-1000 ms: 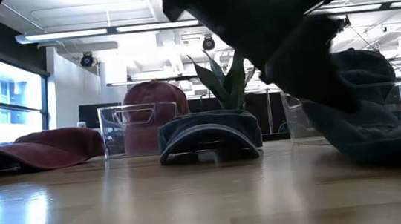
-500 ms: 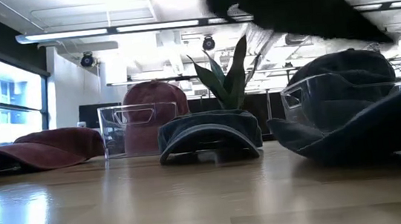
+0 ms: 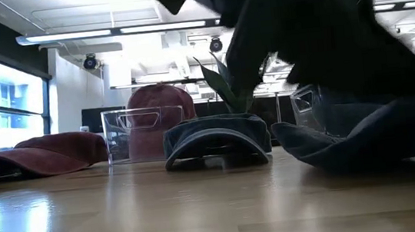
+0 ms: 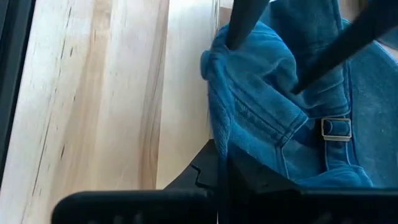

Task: Pick & Place hat
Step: Put the bottom blue cap into the right transparent bin

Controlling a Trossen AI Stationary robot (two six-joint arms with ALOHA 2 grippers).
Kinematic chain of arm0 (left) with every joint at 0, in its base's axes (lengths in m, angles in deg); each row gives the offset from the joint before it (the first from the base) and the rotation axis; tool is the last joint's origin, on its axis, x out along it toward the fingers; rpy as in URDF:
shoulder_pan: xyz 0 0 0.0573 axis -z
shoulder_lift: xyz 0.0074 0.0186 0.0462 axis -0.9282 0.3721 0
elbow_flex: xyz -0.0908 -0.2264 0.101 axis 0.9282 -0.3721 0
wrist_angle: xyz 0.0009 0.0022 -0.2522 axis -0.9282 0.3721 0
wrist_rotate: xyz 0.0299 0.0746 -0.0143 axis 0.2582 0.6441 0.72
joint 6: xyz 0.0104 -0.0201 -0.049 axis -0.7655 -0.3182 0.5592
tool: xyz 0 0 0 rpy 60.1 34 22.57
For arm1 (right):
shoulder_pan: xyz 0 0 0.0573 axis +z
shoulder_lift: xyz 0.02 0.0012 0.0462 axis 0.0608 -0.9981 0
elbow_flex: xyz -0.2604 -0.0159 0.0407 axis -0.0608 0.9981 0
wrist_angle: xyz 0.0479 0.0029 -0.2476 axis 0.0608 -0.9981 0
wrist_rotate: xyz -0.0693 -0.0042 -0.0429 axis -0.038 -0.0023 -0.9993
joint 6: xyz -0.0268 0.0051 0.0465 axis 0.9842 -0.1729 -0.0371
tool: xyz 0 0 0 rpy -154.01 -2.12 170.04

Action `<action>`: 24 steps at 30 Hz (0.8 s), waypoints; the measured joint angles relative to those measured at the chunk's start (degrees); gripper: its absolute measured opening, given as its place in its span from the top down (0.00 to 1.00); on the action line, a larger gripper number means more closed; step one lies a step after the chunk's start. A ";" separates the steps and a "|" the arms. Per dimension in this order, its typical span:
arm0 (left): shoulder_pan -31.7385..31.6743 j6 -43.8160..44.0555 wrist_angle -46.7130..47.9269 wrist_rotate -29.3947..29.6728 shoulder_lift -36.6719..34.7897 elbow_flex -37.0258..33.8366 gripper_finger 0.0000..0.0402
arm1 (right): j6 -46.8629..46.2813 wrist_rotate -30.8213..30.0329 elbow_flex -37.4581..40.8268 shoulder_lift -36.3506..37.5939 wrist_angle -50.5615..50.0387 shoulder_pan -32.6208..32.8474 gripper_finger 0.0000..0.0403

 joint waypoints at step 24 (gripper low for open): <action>0.66 3.08 6.50 1.41 2.75 0.09 0.32 | -1.73 -4.65 0.22 6.05 -1.47 -1.99 0.99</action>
